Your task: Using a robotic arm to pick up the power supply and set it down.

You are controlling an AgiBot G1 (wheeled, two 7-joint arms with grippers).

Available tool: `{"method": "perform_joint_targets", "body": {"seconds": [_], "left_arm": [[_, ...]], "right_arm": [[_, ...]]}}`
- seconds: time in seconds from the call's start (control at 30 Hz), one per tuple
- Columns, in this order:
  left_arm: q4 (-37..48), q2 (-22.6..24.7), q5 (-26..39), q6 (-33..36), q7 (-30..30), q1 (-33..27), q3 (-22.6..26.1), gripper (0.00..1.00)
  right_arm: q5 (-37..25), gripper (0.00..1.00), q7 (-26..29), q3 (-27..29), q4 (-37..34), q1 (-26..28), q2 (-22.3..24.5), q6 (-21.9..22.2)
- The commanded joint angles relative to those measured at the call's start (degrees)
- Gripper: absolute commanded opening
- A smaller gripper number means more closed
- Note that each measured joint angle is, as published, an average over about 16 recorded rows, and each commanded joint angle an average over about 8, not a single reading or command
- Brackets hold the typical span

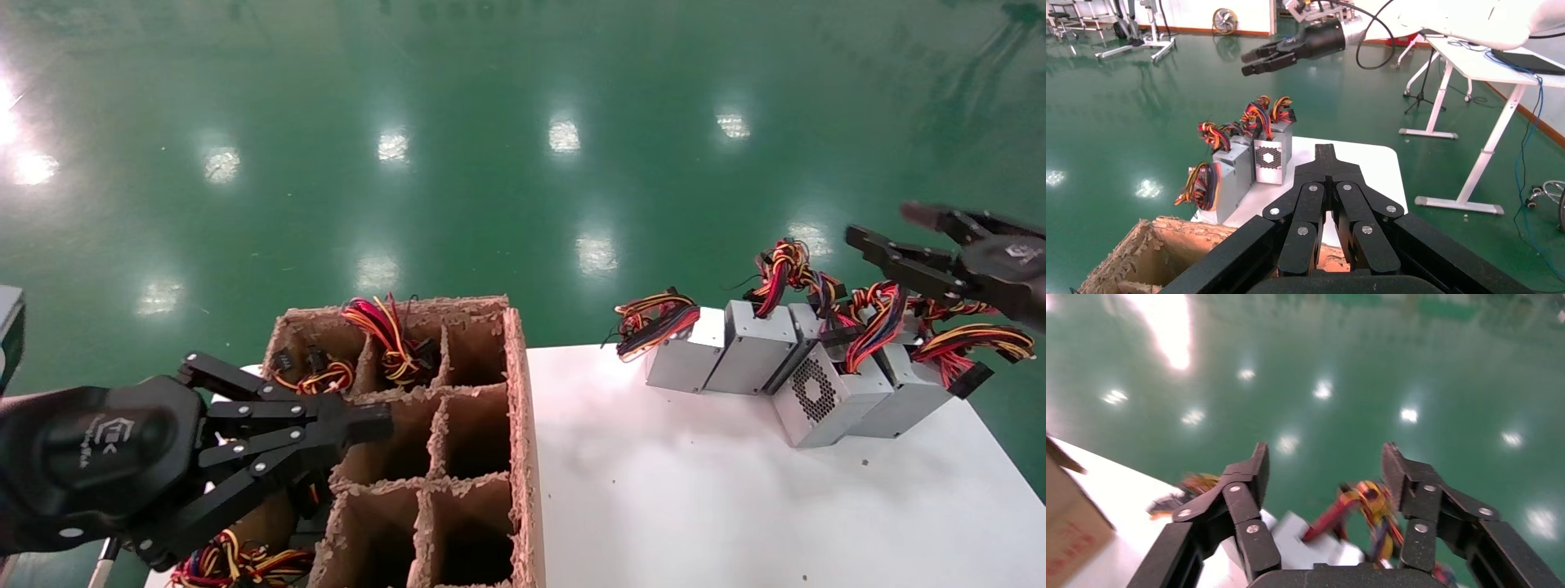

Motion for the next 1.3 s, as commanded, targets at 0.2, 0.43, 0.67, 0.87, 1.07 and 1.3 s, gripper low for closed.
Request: {"method": "perform_joint_targets", "body": {"seconds": [0.2,0.43,0.67,0.87,1.07,1.3], "left_arm": [[0.00,0.00,0.00,0.00,0.00,0.00,0.00,0.04],[0.00,0.00,0.00,0.00,0.00,0.00,0.00,0.91],[0.00,0.00,0.00,0.00,0.00,0.00,0.00,1.00],[0.00,0.00,0.00,0.00,0.00,0.00,0.00,1.00],[0.00,0.00,0.00,0.00,0.00,0.00,0.00,1.00],[0.00,0.00,0.00,0.00,0.00,0.00,0.00,1.00]], "right_arm": [[2.10,1.00,-0.65,0.68,3.54,-0.48,-0.03,-2.78],[3.87,1.00,-0.28,0.67,6.51,-0.95,-0.35,-6.76],[5.65,1.00,0.08,0.65,9.48,-1.43,-0.68,-10.73],[7.17,1.00,0.39,0.64,12.02,-1.83,-0.96,-14.13],[8.69,1.00,0.70,0.63,14.56,-2.24,-1.23,-17.54],[10.46,1.00,1.07,0.62,17.53,-2.71,-1.56,-21.51]]}}
